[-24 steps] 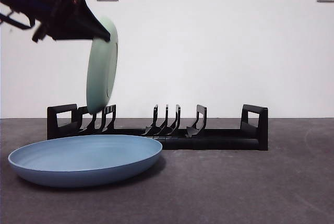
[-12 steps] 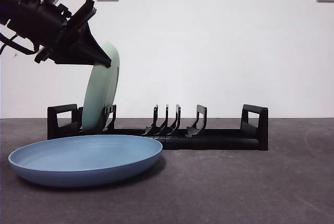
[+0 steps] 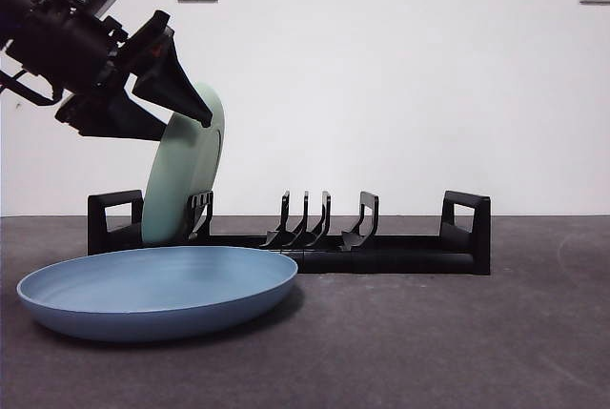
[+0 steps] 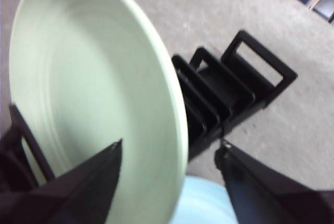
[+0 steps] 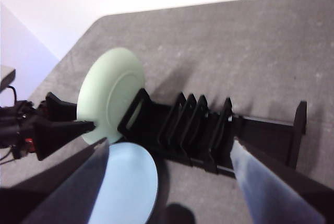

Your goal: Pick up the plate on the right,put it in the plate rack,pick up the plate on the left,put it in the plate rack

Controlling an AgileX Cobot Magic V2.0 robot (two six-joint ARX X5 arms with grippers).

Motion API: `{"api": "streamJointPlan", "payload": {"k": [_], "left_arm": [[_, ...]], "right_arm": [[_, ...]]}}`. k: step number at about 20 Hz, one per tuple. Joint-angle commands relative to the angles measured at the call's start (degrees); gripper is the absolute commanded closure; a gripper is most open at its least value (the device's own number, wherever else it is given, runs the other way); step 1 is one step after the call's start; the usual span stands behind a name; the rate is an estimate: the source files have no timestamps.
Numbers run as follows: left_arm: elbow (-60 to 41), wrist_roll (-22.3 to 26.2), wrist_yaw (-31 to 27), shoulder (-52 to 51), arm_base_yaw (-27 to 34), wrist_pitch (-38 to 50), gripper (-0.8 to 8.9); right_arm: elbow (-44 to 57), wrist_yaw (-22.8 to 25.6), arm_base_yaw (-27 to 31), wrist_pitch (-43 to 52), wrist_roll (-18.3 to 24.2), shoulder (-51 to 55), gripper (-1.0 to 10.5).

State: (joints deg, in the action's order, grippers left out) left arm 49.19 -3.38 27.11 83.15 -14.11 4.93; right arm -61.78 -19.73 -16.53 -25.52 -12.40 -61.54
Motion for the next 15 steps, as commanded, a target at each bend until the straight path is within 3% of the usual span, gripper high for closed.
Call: {"api": "streamJointPlan", "payload": {"k": [1,4,7,11,13,15], "left_arm": [[0.0,2.7,-0.1,-3.1,-0.6,-1.5,4.56],[0.0,5.6,-0.4,-8.0,-1.4,-4.6,4.56],[0.0,10.4,-5.8,-14.4,-3.2,-8.8,4.56],[0.0,23.1,-22.4,-26.9,-11.3,-17.6,4.57],[0.0,26.1,-29.4,-31.7,-16.8,-21.9,4.57],[0.0,26.2,-35.2,-35.1,-22.1,-25.5,4.59]], "right_arm": [[-0.1,-1.8,-0.7,-1.2,0.2,-1.5,5.8],[-0.1,-6.0,-2.3,-2.2,0.0,-3.7,5.8],[-0.1,-7.3,-4.2,-3.5,0.0,-6.8,5.8],[-0.1,-7.3,-9.1,-4.7,0.1,-14.8,5.8],[-0.1,-7.0,-11.1,-3.6,0.1,-19.6,5.8],[-0.1,-7.0,-12.7,-1.6,0.0,-24.3,5.8]]}}
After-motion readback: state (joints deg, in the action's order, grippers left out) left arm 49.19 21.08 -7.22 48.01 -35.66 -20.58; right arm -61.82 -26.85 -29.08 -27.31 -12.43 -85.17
